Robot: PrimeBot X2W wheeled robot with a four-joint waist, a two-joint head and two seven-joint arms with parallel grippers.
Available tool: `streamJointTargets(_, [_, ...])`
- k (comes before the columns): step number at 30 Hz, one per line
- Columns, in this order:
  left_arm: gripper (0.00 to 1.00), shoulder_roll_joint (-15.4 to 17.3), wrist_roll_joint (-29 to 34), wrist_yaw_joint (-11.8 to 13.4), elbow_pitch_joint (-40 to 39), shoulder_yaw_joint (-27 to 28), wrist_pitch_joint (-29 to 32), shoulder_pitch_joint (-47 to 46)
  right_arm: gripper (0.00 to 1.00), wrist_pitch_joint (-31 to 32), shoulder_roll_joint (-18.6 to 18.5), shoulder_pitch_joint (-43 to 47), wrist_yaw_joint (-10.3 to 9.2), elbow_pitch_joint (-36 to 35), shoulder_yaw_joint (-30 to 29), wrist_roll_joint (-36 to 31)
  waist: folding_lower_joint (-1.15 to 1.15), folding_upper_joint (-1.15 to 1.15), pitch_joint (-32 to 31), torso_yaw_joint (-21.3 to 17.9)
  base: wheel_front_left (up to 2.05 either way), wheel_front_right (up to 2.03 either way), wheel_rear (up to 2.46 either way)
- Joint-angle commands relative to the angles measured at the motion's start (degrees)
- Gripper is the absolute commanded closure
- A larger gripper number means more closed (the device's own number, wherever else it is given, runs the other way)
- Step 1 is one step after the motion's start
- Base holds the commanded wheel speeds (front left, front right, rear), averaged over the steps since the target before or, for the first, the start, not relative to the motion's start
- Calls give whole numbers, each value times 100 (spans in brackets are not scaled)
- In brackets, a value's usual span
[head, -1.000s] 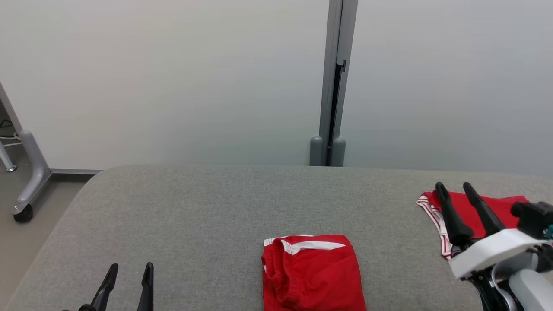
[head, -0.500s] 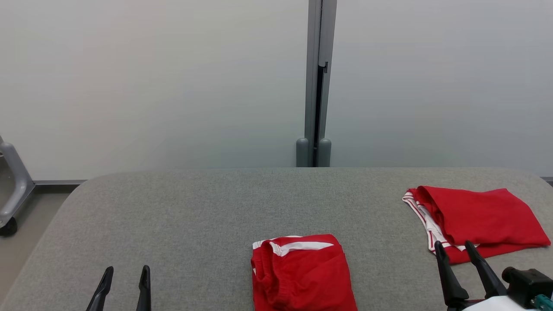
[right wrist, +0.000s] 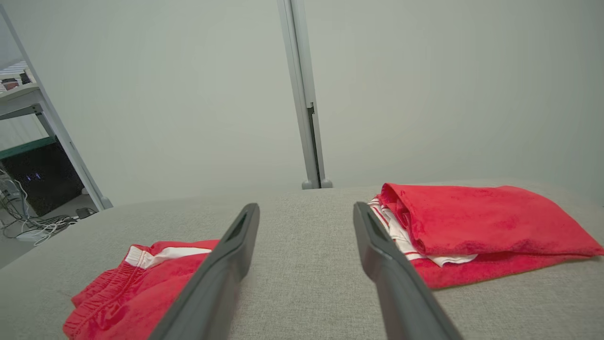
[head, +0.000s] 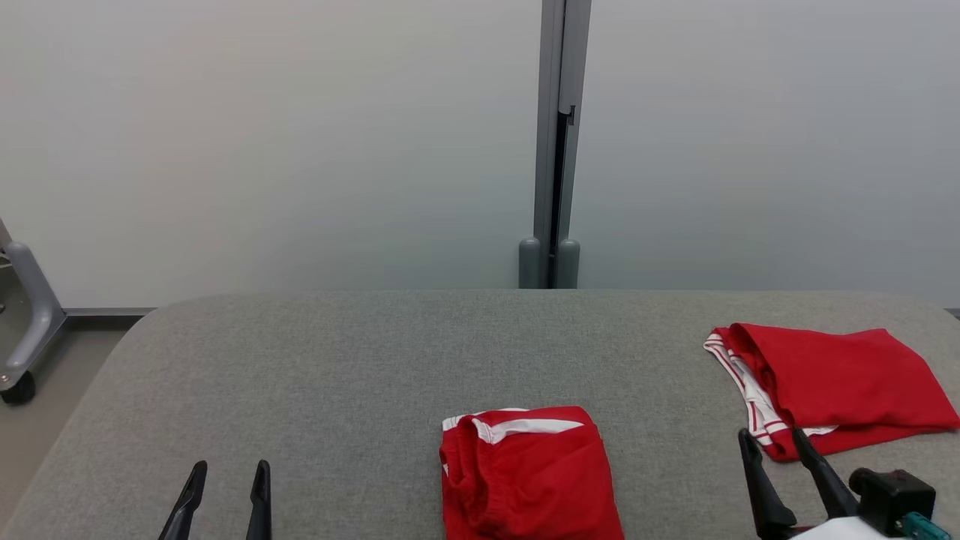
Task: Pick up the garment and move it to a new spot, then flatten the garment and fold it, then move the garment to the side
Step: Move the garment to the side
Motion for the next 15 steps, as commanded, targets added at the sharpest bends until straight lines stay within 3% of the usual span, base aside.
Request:
streamJointTargets(1, [0, -14, 54, -53, 25, 44, -21, -7, 0, 0, 15, -157, 3, 70, 104, 50, 0, 0, 13, 16, 0, 0, 0])
streamJointTargets(8, [0, -36, 149, -196, 111, -5, -14, -170, 0, 979, -56, -958, 3, 646, 957, 357, 0, 0, 118, 326, 0, 0, 0])
streamJointTargets(15, [0, 15, 139, -268, 194, -71, 25, -295, 0, 1526, 82, -1725, 3, 1621, 1424, 837, 0, 0, 239, 936, 0, 0, 0])
